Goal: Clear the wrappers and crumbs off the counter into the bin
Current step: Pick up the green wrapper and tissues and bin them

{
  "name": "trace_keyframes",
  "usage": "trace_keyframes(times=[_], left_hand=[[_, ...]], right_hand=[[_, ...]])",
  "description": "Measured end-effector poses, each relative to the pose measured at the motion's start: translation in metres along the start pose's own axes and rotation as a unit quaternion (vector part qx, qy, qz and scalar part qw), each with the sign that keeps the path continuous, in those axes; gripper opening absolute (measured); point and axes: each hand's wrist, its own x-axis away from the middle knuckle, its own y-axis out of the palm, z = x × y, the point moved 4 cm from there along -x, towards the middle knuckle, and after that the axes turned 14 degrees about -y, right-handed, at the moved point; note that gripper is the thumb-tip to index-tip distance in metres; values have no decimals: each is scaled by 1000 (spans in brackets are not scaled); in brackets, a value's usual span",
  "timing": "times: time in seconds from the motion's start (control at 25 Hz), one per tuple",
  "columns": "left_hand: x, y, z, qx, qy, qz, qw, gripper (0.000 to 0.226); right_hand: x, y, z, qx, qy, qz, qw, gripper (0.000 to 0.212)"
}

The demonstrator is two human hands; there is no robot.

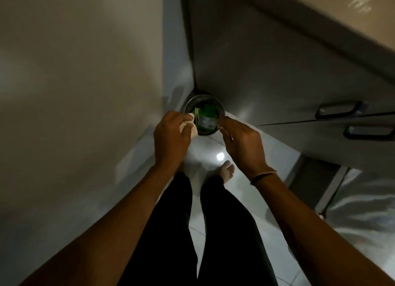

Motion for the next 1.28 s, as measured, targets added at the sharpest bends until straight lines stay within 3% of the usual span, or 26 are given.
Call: trace_keyframes(times=[0.08, 0.16, 0.28, 0.4, 0.48, 0.68, 0.8, 0.88, 0.96, 1.04, 1.16, 1.28], left_hand=[[-26, 39, -39, -37, -70, -38, 996, 21], [-56, 74, -61, -59, -81, -48, 994, 22], [-106, 125, -74, -85, -62, -69, 992, 29], [-136, 158, -84, -169, -61, -151, 972, 43], [-133, 154, -88, -186, -51, -163, 968, 45], [-77, 102, -72, -147, -17, -153, 977, 55], [-24, 55, -16, -104, 81, -98, 986, 58], [-2, 23, 32, -96, 165, -45, 981, 58], [14, -2, 83, -65, 194, -3, 979, 58], [43, -49, 153, -25, 265, 44, 963, 58], [46, -66, 186, -9, 315, 87, 945, 57], [47, -89, 242, 3, 367, 110, 924, 56]], right_hand=[[-17, 59, 38, 22, 35, -100, 994, 36], [-36, 105, 69, 62, 43, -146, 986, 35], [-63, 146, 101, 59, 69, -132, 987, 35], [-72, 161, 123, -34, 150, -102, 983, 39], [-62, 152, 130, -59, 193, -83, 976, 39], [-24, 70, 90, -36, 163, -53, 985, 55], [-11, 0, 26, 25, 88, 54, 994, 56], [-7, -52, -10, 70, 53, 137, 987, 55], [-13, -101, -39, 103, 28, 199, 974, 52], [-9, -178, -79, 119, -13, 269, 956, 49], [-19, -206, -91, 107, -52, 311, 943, 44], [-19, -248, -93, 116, -21, 357, 927, 43]])
